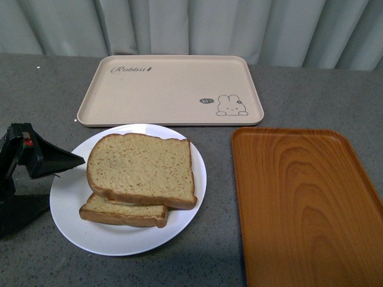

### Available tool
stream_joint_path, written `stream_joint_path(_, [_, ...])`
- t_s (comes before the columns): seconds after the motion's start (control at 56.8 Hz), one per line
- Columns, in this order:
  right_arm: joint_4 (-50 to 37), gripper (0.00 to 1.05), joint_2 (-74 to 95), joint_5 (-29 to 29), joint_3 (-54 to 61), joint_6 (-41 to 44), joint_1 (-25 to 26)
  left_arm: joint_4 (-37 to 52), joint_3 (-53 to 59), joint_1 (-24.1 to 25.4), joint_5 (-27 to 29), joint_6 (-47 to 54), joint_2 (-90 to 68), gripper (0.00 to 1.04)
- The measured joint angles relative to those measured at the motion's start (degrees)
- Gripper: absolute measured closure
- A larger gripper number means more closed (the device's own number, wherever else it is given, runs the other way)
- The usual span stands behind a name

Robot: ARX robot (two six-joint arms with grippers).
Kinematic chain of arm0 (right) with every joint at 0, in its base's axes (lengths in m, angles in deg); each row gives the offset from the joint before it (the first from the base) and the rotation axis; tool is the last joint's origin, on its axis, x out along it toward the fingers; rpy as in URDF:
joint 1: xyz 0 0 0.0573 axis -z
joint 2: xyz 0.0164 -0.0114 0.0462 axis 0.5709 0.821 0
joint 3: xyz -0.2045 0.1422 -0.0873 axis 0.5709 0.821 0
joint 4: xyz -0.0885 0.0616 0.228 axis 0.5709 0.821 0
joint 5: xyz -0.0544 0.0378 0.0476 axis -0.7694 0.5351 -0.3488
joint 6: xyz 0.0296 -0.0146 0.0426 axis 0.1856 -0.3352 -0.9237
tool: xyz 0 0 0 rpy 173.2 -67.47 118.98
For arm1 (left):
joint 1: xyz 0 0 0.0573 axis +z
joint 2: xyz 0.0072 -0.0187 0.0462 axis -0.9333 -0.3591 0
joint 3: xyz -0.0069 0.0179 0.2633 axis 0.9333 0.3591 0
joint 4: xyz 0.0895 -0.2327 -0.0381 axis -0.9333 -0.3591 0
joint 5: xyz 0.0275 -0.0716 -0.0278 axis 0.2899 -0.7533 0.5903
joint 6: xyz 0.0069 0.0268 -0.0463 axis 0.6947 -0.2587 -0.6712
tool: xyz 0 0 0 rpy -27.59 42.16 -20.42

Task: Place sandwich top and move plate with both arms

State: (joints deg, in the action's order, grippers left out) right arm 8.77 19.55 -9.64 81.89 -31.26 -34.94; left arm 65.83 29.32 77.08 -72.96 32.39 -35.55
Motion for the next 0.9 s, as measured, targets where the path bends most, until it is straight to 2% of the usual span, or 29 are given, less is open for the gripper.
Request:
stream_joint_path(0.106, [0.0, 0.09, 0.0, 0.0, 0.0, 0.0, 0.0, -0.7, -0.2, 0.0, 0.4, 1.2, -0.9, 0.31])
stream_joint_path(0.369, [0.0, 0.09, 0.0, 0.0, 0.0, 0.0, 0.0, -3.0, -0.2, 0.3, 1.5, 3.3, -1.8, 0.73])
stream_joint_path(0.545, [0.0, 0.09, 0.0, 0.0, 0.0, 0.0, 0.0, -4.1, -0.4, 1.2, -1.3, 4.1, -2.0, 0.99])
stream_joint_path(0.897, [0.0, 0.09, 0.0, 0.0, 0.0, 0.0, 0.0, -2.7, -0.3, 3.1, -4.4, 4.7, -1.8, 1.00])
